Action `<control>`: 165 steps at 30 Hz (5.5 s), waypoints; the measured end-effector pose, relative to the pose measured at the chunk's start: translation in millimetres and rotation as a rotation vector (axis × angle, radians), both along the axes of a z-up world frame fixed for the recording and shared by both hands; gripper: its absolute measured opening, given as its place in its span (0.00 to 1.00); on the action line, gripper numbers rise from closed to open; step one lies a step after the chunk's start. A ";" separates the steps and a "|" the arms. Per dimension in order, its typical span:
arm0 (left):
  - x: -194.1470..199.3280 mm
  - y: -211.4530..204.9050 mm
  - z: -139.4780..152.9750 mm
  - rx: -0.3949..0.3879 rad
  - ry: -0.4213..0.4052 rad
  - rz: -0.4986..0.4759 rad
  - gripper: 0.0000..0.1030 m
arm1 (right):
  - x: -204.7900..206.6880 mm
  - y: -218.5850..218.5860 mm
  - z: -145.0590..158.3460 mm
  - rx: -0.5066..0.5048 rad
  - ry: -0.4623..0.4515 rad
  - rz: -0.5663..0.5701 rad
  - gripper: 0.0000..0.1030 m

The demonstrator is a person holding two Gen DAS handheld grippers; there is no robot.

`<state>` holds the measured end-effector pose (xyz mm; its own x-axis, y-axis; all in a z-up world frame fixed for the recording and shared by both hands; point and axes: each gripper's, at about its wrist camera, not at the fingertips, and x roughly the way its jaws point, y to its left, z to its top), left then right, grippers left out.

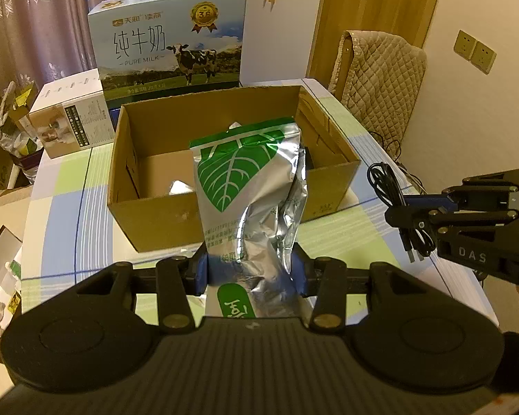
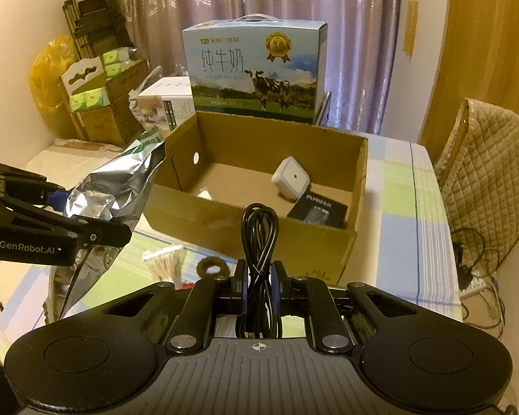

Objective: Organize objects
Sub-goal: 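Carry foil bag with left tool while right tool carries cable to box, then open left tool to drop foil bag while right tool releases cable in box, then withdraw both tools from the box toward the cotton swabs and red toy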

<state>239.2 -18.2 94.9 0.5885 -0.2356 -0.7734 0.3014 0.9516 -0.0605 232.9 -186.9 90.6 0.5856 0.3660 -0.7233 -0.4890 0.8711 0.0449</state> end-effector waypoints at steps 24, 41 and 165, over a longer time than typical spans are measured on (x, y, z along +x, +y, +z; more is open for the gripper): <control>117.2 12.8 15.5 0.024 0.012 -0.004 0.39 | 122.6 21.1 17.2 0.004 0.013 -0.005 0.10; 173.0 9.2 4.2 0.066 -0.019 0.027 0.47 | 157.0 26.4 -5.5 0.020 0.060 -0.030 0.10; -139.2 37.3 -59.3 0.009 0.024 0.243 0.95 | -136.8 -28.0 -53.6 0.119 0.118 -0.042 0.55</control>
